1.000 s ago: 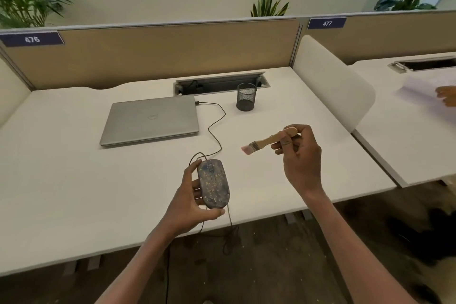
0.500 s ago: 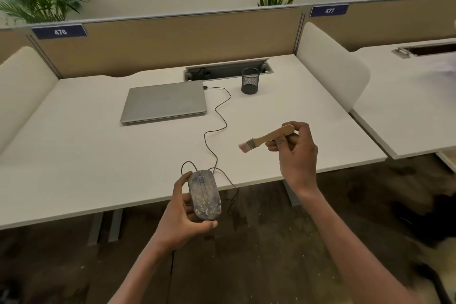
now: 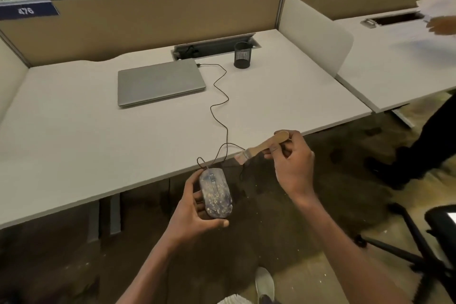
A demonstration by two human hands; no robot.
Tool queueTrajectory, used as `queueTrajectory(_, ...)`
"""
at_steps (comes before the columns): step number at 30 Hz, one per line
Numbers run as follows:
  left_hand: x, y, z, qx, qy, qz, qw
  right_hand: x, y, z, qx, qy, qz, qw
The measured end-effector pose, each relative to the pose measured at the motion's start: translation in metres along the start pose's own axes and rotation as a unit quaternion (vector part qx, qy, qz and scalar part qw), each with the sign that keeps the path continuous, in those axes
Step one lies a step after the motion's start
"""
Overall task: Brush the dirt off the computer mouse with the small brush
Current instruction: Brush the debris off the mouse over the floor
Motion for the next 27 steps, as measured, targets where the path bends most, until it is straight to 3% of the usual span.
queueTrajectory(11, -0.051, -0.036, 0.018, 0.000, -0.059, -0.022, 0.998, -0.059, -0.012, 0.025, -0.032, -0.021, 0.067, 0.997)
queueTrajectory(19, -0.031, -0.031, 0.036, -0.010, -0.032, -0.023, 0.999, -0.039, -0.004, 0.036, -0.069, -0.090, 0.067, 0.991)
queueTrajectory(27, -0.018, -0.020, 0.053, -0.012, 0.003, -0.025, 1.000, -0.018, -0.012, 0.041, -0.059, -0.105, 0.036, 0.992)
Point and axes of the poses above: each hand's wrist, its own x-axis towards the middle knuckle, its own z-axis out of the palm, y = z × x, the point moved 9 cm from there along x, towards the middle knuckle, and after that the axes turned 8 degrees about -y, right-handed, at the moved point
